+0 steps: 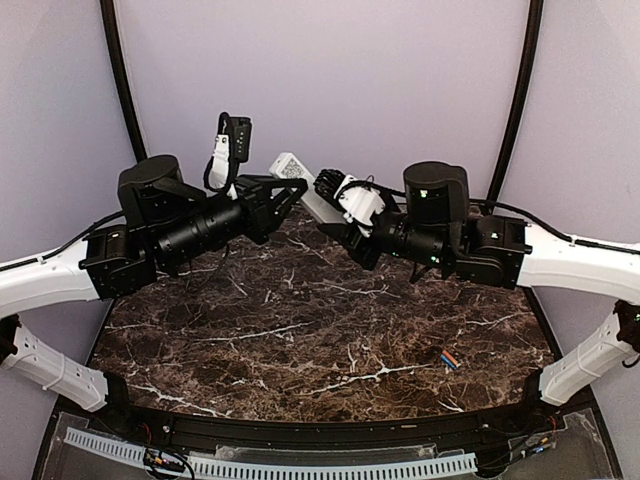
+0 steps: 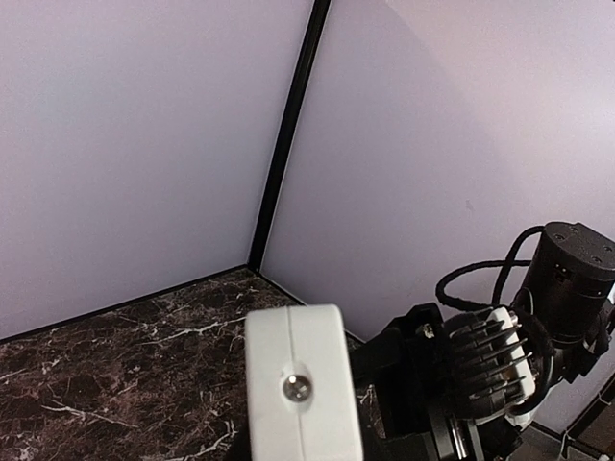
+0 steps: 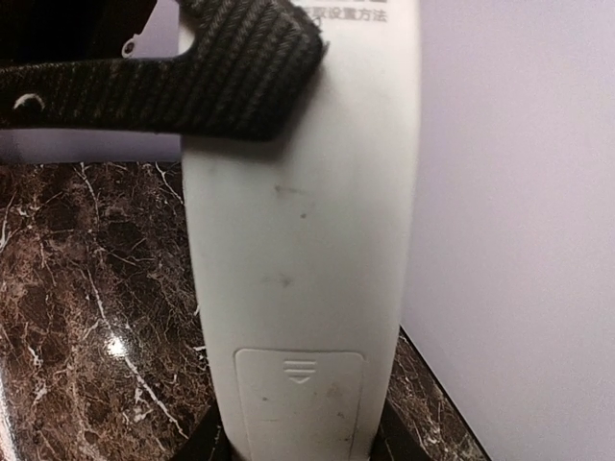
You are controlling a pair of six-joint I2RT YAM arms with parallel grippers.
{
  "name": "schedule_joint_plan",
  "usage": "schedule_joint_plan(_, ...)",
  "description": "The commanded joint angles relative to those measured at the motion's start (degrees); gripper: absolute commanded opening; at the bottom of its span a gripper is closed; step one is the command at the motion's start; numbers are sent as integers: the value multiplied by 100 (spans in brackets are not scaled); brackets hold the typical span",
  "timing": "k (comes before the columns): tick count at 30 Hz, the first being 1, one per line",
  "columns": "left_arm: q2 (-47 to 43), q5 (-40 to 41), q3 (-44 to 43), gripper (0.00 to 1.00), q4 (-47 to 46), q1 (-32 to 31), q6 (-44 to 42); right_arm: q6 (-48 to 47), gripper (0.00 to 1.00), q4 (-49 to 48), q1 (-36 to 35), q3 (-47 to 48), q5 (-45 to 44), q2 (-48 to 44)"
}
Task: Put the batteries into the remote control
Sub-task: Pass from the right arm to the left, then pass from the left arm to the right
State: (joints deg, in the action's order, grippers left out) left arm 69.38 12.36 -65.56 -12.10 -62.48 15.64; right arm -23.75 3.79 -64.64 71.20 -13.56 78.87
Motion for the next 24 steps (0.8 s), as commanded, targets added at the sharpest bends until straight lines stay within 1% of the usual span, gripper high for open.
schedule_joint_plan(1, -157, 48, 98, 0, -192, 93, 252, 74, 24, -740, -56, -163, 108, -248)
schedule_joint_plan(2, -195, 30, 198, 0, -358, 94, 298, 122, 46, -841, -53, -242, 97, -320)
schedule_joint_plan(3, -282, -3, 299, 0, -453, 95, 315, 147, 73, -954, -52, -341, 107, -403)
schedule_joint_plan(4, -375, -20, 334, 0, -592, 95, 316, 159, 92, -1065, -54, -482, 164, -510)
schedule_joint_plan(5, -418, -22, 380, 0, -636, 95, 321, 157, 98, -1189, -55, -605, 249, -614)
schedule_joint_plan(11, -557, -252, 411, 0, -708, 95, 614, -71, 99, -2094, -44, -1184, 606, -1026)
schedule_joint_plan(14, -558, -462, 479, 0, -813, 95, 749, -190, 98, -2129, -44, -1136, 663, -895)
schedule_joint_plan(18, -530, -516, 544, 0, -920, 95, 836, -230, 96, -2108, -45, -948, 696, -608)
schedule_joint_plan(19, -524, -538, 581, 0, -982, 95, 871, -235, 94, -2081, -42, -875, 660, -530)
schedule_joint_plan(22, -527, -705, 667, 0, -1079, 95, 939, -225, 84, -1844, -43, -568, 617, -314)
schedule_joint_plan(24, -559, -753, 712, 0, -1135, 95, 947, -216, 72, -1794, -48, -477, 644, -245)
